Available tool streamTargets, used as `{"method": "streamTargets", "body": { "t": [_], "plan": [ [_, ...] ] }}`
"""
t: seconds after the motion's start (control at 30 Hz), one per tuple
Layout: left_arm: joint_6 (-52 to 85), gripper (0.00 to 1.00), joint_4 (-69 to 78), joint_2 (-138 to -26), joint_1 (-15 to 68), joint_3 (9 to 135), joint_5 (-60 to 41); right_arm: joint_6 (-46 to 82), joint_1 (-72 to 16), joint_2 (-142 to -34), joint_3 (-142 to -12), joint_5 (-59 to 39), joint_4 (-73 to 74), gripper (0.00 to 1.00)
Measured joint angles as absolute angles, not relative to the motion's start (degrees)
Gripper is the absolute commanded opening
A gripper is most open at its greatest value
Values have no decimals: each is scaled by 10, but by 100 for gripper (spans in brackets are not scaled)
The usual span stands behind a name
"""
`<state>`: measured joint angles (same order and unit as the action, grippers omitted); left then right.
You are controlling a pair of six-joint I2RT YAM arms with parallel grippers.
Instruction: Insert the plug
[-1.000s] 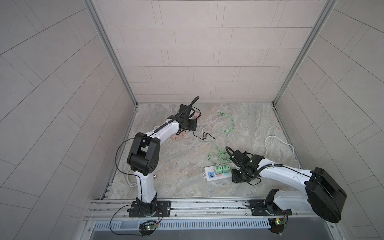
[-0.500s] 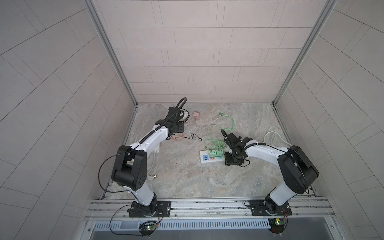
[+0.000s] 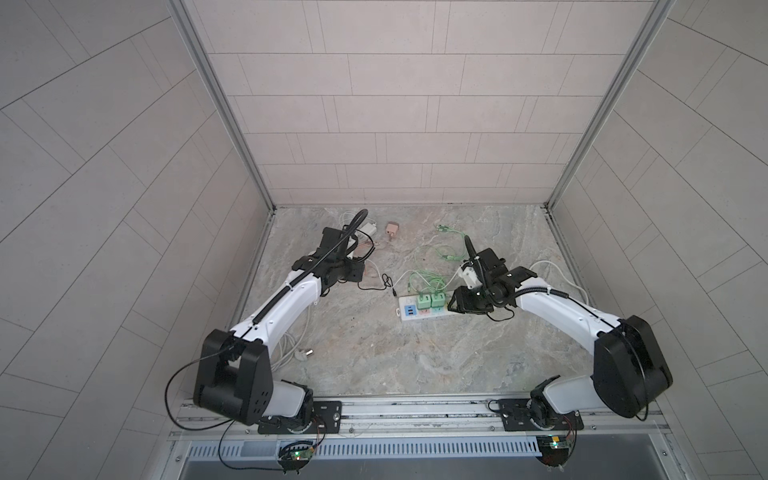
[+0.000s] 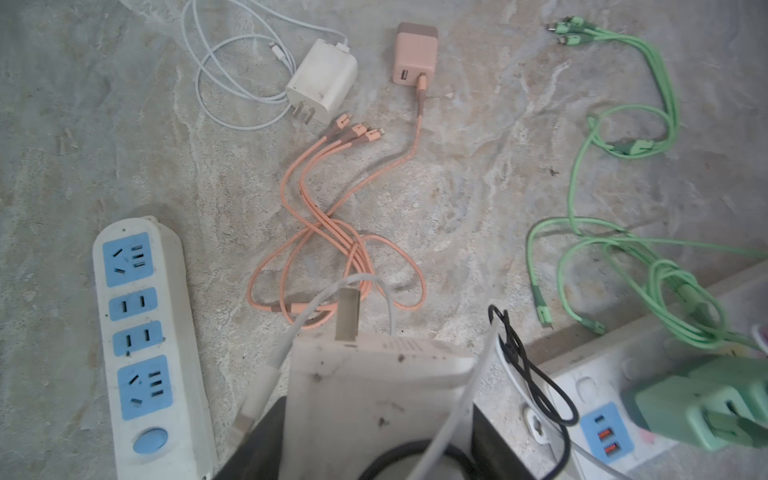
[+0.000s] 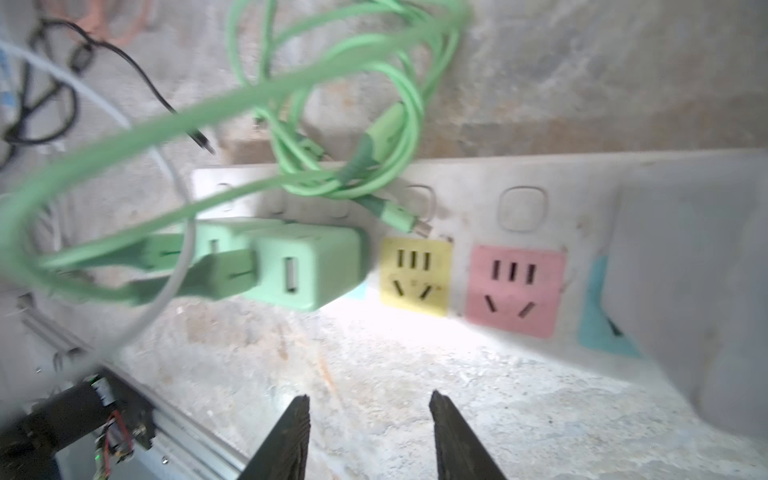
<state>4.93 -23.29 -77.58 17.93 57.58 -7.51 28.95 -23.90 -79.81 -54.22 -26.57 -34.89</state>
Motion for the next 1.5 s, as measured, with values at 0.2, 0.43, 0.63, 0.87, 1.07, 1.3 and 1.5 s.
{"method": "streamTargets", "body": {
  "t": [0.2,0.43,0.63,0.87,1.07,1.3,1.5],
  "plan": [
    [16,40,-162,-704,231,495,-124,279,-239,-759,-544,-282,-384,48],
    [-6,40,-128,-682,266,441,-141,264,-239,-720,-536,-257,-429,48],
    [12,40,-111,-676,289,439,-147,259,-239,-685,-481,-248,-433,49],
    [67,38,-160,-701,321,440,-110,259,-239,-677,-454,-249,-431,48],
    [106,45,-188,-682,328,440,24,258,-239,-670,-454,-249,-430,48],
    [134,55,-223,-668,326,489,234,259,-239,-638,-451,-249,-429,48],
    [139,54,-225,-668,324,502,246,258,-239,-611,-446,-248,-429,48]
  ]
}}
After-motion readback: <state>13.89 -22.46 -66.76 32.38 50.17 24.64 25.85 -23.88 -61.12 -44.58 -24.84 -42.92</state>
